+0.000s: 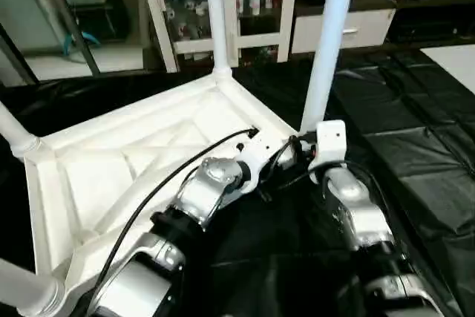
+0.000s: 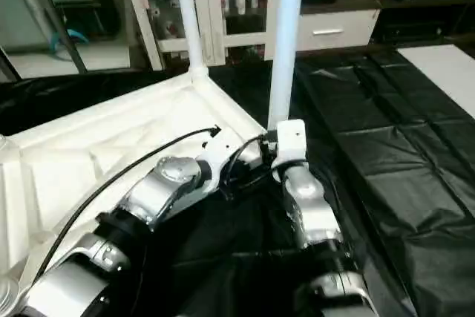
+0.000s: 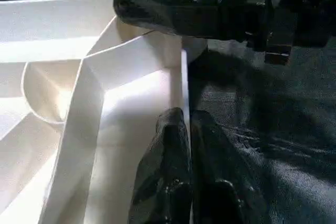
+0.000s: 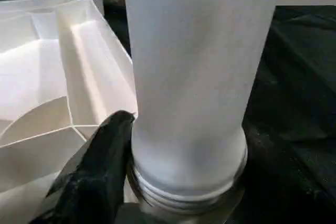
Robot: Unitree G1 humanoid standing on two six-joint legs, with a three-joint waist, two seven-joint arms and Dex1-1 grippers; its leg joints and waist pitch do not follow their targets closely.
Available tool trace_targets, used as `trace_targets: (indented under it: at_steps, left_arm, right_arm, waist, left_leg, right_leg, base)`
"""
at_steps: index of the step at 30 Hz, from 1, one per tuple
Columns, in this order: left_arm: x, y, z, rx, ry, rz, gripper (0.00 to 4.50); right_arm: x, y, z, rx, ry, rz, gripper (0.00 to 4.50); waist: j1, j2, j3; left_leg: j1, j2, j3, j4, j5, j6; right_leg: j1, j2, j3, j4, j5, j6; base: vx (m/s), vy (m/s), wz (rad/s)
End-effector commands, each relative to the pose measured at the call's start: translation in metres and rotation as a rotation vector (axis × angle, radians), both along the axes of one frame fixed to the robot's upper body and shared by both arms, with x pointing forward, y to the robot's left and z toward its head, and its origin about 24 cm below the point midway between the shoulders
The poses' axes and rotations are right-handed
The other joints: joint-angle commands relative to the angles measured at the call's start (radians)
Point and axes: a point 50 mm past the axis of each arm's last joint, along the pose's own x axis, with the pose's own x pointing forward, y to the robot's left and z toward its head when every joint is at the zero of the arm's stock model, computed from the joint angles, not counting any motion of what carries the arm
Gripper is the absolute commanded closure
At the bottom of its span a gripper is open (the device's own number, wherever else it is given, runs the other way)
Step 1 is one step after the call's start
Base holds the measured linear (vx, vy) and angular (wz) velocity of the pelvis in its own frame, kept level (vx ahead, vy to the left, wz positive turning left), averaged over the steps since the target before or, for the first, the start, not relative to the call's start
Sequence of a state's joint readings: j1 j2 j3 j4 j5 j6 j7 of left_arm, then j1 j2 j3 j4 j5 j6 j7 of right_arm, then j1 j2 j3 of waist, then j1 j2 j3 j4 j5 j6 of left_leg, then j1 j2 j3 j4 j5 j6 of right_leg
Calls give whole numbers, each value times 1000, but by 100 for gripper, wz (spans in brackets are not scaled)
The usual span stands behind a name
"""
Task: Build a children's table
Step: Rotate leg to tighten
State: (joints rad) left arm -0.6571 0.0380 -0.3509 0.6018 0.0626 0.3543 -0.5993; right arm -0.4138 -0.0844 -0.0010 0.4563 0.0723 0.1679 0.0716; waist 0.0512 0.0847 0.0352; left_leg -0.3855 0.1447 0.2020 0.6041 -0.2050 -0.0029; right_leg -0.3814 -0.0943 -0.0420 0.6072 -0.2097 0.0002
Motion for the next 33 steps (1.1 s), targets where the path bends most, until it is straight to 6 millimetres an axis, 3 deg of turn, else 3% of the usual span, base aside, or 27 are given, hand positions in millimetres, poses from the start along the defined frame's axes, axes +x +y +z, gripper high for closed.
trace_targets:
  at_steps: [1, 5, 6, 7, 9, 11, 12, 13, 14, 16, 20, 24, 27, 30, 33]
  left_arm:
    - [-10, 18, -17, 56, 47, -43, 450]
    - [-20, 30, -20, 69, 80, -119, 450]
    - [-25, 37, -20, 72, 96, -151, 450]
    - [-29, 41, -19, 74, 101, -188, 450]
    - [-33, 45, -19, 74, 112, -220, 450]
    - [-42, 53, -16, 66, 138, -285, 450]
    - [-46, 55, -14, 57, 151, -335, 450]
    - [-49, 57, -13, 54, 156, -358, 450]
    - [-53, 59, -10, 51, 160, -416, 450]
    - [-55, 62, -7, 56, 166, -462, 450]
    - [-58, 64, -1, 64, 185, -502, 450]
    - [-58, 62, 0, 64, 184, -503, 450]
    - [-59, 61, 0, 62, 184, -511, 450]
    - [-59, 61, -1, 64, 185, -513, 450]
    - [-58, 61, 0, 64, 186, -513, 450]
  right_arm:
    - [-3, -4, 12, -9, -41, 38, 100]
    - [-12, -9, 15, 10, -11, 164, 66]
    - [-18, -12, 17, 1, 2, 259, 59]
    - [-23, -15, 19, -9, 12, 338, 56]
    - [-29, -17, 20, -13, 24, 410, 50]
    - [-40, -24, 27, -6, 42, 551, 50]
    - [-47, -29, 30, -15, 53, 632, 50]
    - [-50, -31, 31, -20, 60, 667, 50]
    - [-57, -34, 34, -26, 83, 748, 50]
    - [-64, -38, 36, -37, 115, 843, 50]
    - [-81, -46, 35, -66, 225, 1032, 50]
    - [-84, -50, 31, -85, 269, 1068, 50]
    - [-82, -50, 29, -97, 262, 1064, 50]
    - [-77, -48, 28, -98, 250, 1055, 50]
    - [-71, -42, 30, -86, 218, 1051, 50]
  waist:
    - [2, -15, -54]
    - [1, -10, -59]
    - [3, -1, -59]
    - [5, -6, -58]
    - [5, -4, -57]
    - [6, -8, -55]
    - [6, -20, -53]
    - [10, -15, -51]
    - [7, -16, -47]
    - [8, -13, -45]
    - [9, -20, -45]
    - [12, -20, -48]
    - [14, -13, -51]
    - [15, -18, -52]
    - [14, -17, -53]
  left_leg:
    - [16, 81, -48, -86, -185, 40]
    - [14, 82, -47, -76, -109, 89]
    - [14, 81, -47, -75, -110, 96]
    - [14, 85, -48, -75, -112, 98]
    - [15, 88, -49, -76, -119, 104]
    - [17, 90, -47, -79, -144, 99]
    - [17, 91, -45, -81, -167, 98]
    - [16, 92, -48, -82, -175, 93]
    - [19, 92, -45, -86, -199, 81]
    - [22, 94, -47, -90, -226, 60]
    - [22, 92, -45, -88, -219, 55]
    - [19, 90, -45, -81, -175, 74]
    - [21, 90, -46, -77, -152, 86]
    - [19, 89, -45, -75, -144, 93]
    - [19, 88, -45, -73, -136, 97]
  right_leg:
    - [31, -67, 37, -76, -86, -192]
    - [36, -68, 35, -60, 40, -233]
    - [37, -68, 34, -59, 40, -242]
    - [40, -68, 33, -60, 44, -240]
    - [40, -66, 34, -57, 51, -243]
    - [38, -66, 35, -59, 33, -252]
    - [39, -66, 35, -63, 2, -252]
    - [40, -70, 37, -61, -20, -250]
    - [34, -68, 37, -68, -73, -248]
    - [35, -66, 38, -69, -110, -240]
    - [34, -69, 41, -69, -95, -250]
    - [37, -72, 40, -66, -58, -267]
    - [36, -70, 38, -62, -25, -275]
    - [37, -72, 37, -60, -18, -284]
    - [36, -70, 36, -58, -18, -289]
  base:
    - [0, 0, 0]
    - [0, 0, 0]
    - [0, 0, 0]
    - [0, 0, 0]
    - [0, 0, 0]
    - [0, 0, 0]
    - [0, 0, 0]
    - [0, 0, 0]
    - [0, 0, 0]
    - [0, 0, 0]
    - [0, 0, 0]
    - [0, 0, 0]
    - [0, 0, 0]
    - [0, 0, 0]
    - [0, 0, 0]
